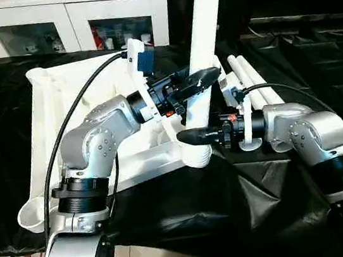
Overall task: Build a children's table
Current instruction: Insert table leg to table base
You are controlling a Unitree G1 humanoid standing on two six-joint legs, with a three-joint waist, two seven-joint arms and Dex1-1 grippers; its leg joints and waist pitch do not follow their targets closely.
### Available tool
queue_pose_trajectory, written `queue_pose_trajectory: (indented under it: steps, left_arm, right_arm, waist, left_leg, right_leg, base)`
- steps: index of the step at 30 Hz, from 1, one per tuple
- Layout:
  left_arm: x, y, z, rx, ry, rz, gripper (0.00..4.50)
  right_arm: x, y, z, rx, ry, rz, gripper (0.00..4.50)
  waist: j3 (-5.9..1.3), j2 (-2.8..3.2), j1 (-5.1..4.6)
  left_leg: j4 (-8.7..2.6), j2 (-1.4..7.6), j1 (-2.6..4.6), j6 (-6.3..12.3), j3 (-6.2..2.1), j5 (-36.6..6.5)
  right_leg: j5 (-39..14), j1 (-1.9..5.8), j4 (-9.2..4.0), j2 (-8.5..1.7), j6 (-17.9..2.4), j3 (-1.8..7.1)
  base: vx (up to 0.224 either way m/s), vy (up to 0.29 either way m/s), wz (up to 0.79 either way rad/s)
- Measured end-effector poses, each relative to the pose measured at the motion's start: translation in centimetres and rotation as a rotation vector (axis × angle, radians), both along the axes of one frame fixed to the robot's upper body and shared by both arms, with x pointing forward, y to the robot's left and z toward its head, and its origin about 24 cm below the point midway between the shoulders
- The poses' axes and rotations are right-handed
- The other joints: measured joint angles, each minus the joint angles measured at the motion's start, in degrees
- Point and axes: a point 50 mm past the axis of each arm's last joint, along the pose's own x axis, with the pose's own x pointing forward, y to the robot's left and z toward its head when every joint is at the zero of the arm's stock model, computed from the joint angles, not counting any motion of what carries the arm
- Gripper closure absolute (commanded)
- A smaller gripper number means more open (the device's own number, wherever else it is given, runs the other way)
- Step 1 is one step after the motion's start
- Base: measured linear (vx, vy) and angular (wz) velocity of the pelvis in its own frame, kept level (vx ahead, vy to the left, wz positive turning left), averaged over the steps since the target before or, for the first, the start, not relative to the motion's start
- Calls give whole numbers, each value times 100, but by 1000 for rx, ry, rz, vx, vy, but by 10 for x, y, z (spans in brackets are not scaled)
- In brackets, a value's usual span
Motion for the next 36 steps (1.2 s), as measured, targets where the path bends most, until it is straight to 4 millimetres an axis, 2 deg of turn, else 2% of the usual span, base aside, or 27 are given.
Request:
queue_pose_trajectory:
  steps: [2, 3, 6, 7, 17, 18, 19, 23, 24, 26, 30, 32, 33, 35, 36]
  left_arm:
    - [0, 0, 0, 0, 0, -2, 266]
    - [0, -1, 0, 1, 0, -6, 266]
    - [0, -1, 0, 3, 0, -7, 266]
    - [-1, -1, 0, 3, 0, -8, 266]
    - [0, -1, -1, 7, 2, -1, 266]
    - [0, -1, -1, 8, -1, 7, 210]
    - [1, -2, -1, 2, 3, 12, 196]
    - [3, 0, 1, -48, 13, 52, 175]
    - [5, 2, 4, -75, -10, 87, 152]
    - [8, 8, 10, -131, -46, 155, 147]
    - [19, 33, 26, -252, -90, 333, 146]
    - [22, 42, 25, -211, -117, 378, 146]
    - [23, 48, 20, -125, -150, 399, 146]
    - [22, 55, 3, 127, -212, 380, 146]
    - [20, 57, -14, 239, -208, 350, 146]
  right_arm:
    - [-1, 1, 0, 5, 4, 13, 184]
    - [-1, 1, -1, 4, 7, 16, 208]
    - [-2, 3, -1, 10, 11, 29, 218]
    - [-2, 3, -1, 10, 12, 30, 242]
    - [-2, 4, -1, 13, 11, 33, 256]
    - [-2, 4, -1, 13, 9, 31, 256]
    - [-2, 4, -1, 14, 8, 28, 256]
    - [-3, 3, -4, 15, 18, 18, 257]
    - [-3, 3, -6, 12, 23, 11, 257]
    - [-3, 3, -7, 9, 24, 1, 257]
    - [2, 5, -8, 8, -17, -61, 259]
    - [5, 4, -8, 9, -41, -95, 259]
    - [8, 5, -9, 4, -62, -131, 259]
    - [14, 5, -12, -20, -103, -212, 259]
    - [18, 2, -15, -40, -114, -262, 259]
  waist:
    - [0, 0, 1]
    - [0, 0, 2]
    - [0, 0, 0]
    - [0, 0, 1]
    - [0, 0, 2]
    - [0, 0, 2]
    - [0, 0, 3]
    - [0, 0, 0]
    - [0, 0, 0]
    - [0, 1, -1]
    - [0, 1, -26]
    - [0, 0, -15]
    - [-1, -1, -16]
    - [-2, 0, -25]
    - [-1, 0, -18]
  left_leg:
    - [0, 0, 0, 0, 0, 0]
    - [0, 0, 0, 0, 0, 0]
    - [0, 0, 0, 0, 0, 0]
    - [1, 0, 0, 0, 0, 0]
    - [1, 0, 0, 0, 0, 0]
    - [2, 0, 0, 0, 0, 0]
    - [1, 0, 0, 0, 0, 0]
    - [3, 0, 0, 0, 0, 0]
    - [3, 0, 0, 0, 0, 0]
    - [3, 1, 0, 0, -1, 0]
    - [6, 6, 2, 0, 0, 0]
    - [6, 9, 2, -1, 0, 0]
    - [5, 9, 2, 0, 0, 0]
    - [4, 10, 3, -1, 1, 0]
    - [4, 9, 1, -1, 3, 0]
  right_leg:
    - [0, 0, 0, 0, 0, 0]
    - [0, 0, 0, 0, 0, 0]
    - [0, 0, 0, 0, 0, 0]
    - [0, 0, 0, 0, 0, 0]
    - [0, 1, 1, 0, -1, 0]
    - [0, 1, 1, 0, -1, 0]
    - [1, 1, 1, 0, -1, 0]
    - [1, 1, 1, 0, -2, 0]
    - [1, 1, 1, 0, -2, 0]
    - [1, 1, 1, 0, -2, 0]
    - [4, 0, 3, 2, -4, -3]
    - [4, 0, 3, 4, -4, -4]
    - [4, 0, 1, 4, -3, -3]
    - [3, -1, 1, 4, -2, -5]
    - [3, -2, 0, 2, -1, -3]
  base:
    - [0, 0, 0]
    - [0, 0, 0]
    - [0, 0, 0]
    - [0, 0, 0]
    - [0, 0, 0]
    - [0, 0, 0]
    - [0, 0, 0]
    - [0, 0, 0]
    - [0, 0, 0]
    - [0, 0, 0]
    - [0, 0, 0]
    - [0, 0, 0]
    - [0, 0, 0]
    - [0, 0, 0]
    - [0, 0, 0]
